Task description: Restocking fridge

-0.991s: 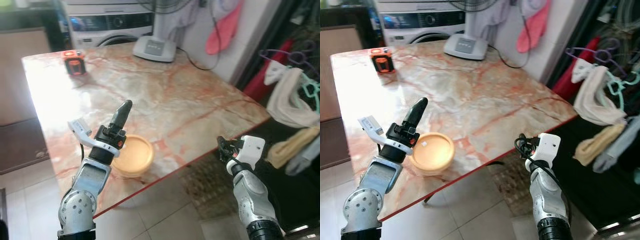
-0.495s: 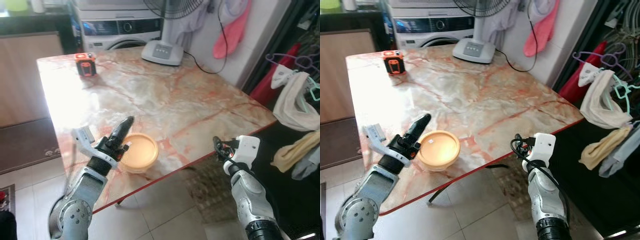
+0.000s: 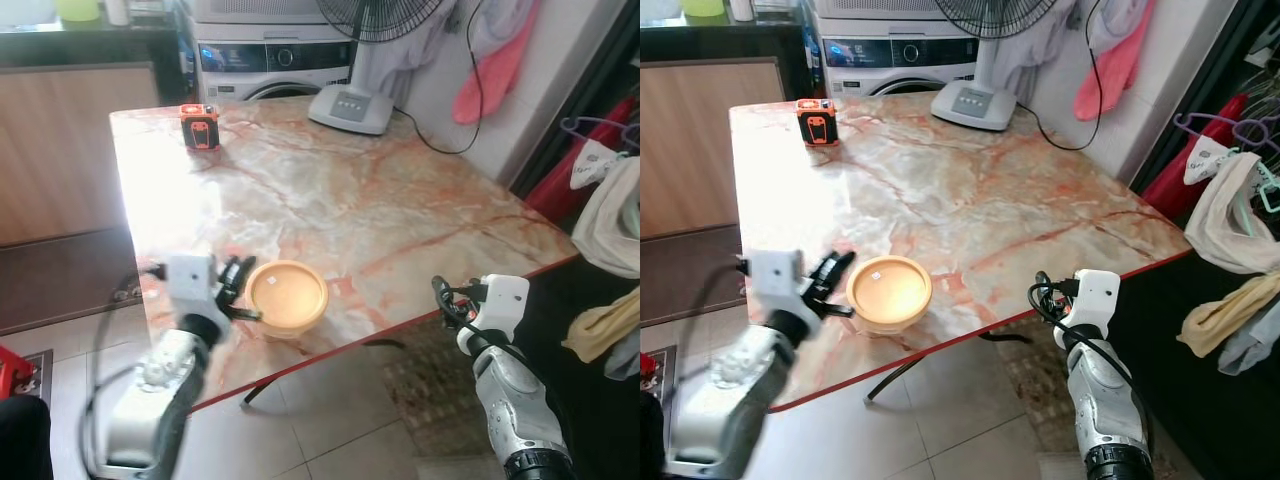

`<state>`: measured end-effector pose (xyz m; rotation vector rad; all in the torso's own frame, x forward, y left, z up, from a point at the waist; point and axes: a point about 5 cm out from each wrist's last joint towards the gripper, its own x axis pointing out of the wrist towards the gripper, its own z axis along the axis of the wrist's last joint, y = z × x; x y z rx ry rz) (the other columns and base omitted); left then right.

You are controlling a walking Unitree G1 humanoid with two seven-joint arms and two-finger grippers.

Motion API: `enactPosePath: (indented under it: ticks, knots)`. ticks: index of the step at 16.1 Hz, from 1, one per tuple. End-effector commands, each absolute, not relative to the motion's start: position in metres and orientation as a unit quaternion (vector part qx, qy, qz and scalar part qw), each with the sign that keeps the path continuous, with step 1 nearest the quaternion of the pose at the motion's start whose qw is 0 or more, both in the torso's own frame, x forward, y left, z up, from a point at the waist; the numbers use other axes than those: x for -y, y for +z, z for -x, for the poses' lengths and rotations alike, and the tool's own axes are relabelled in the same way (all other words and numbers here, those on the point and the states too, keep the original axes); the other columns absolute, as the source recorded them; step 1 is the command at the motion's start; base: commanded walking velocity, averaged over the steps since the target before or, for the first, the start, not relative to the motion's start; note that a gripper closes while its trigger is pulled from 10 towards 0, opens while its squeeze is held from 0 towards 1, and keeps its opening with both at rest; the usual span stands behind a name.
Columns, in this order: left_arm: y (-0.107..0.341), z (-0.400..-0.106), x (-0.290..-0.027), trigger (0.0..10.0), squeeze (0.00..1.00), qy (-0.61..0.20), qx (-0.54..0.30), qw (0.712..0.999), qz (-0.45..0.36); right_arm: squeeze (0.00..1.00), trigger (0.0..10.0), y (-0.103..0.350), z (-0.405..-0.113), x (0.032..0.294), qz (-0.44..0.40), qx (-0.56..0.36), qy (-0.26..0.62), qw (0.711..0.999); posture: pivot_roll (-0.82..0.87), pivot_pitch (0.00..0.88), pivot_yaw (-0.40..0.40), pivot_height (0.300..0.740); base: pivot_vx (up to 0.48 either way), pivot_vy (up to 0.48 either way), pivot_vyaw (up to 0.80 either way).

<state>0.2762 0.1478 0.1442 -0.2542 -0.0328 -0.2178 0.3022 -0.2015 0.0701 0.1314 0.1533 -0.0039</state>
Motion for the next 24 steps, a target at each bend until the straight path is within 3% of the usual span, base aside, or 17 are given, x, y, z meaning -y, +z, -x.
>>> enactPosePath:
  ticks: [1, 9, 17, 18, 24]
  knots:
    - [0.145, -0.279, -0.152, 10.0, 1.0, -0.099, 0.025, 0.98, 0.168, 0.0, 10.0, 0.074, -0.302, 0.202, -0.067, -0.069, -0.003, 0.995, -0.03, 0.0, -0.111, 0.74, 0.0, 0.0, 0.0]
    - [0.141, -0.286, -0.177, 10.0, 1.0, -0.072, 0.039, 0.952, 0.294, 0.0, 10.0, 0.076, -0.303, 0.198, -0.063, -0.071, 0.005, 0.996, -0.03, 0.0, -0.136, 0.74, 0.0, 0.0, 0.0]
    - [0.123, -0.31, -0.18, 10.0, 1.0, -0.041, -0.024, 0.964, 0.26, 0.0, 10.0, 0.078, -0.305, 0.195, -0.057, -0.071, 0.012, 0.996, -0.04, 0.0, -0.138, 0.74, 0.0, 0.0, 0.0]
    - [0.122, -0.319, -0.178, 10.0, 0.0, -0.053, -0.031, 0.962, 0.268, 0.0, 10.0, 0.078, -0.305, 0.195, -0.056, -0.071, 0.013, 0.996, -0.05, 0.0, -0.143, 0.74, 0.0, 0.0, 0.0]
    - [0.12, -0.325, -0.157, 10.0, 0.0, -0.111, -0.046, 0.952, 0.28, 0.0, 10.0, 0.08, -0.306, 0.195, -0.053, -0.068, 0.015, 0.996, -0.06, 0.0, -0.151, 0.74, 0.0, 0.0, 0.0]
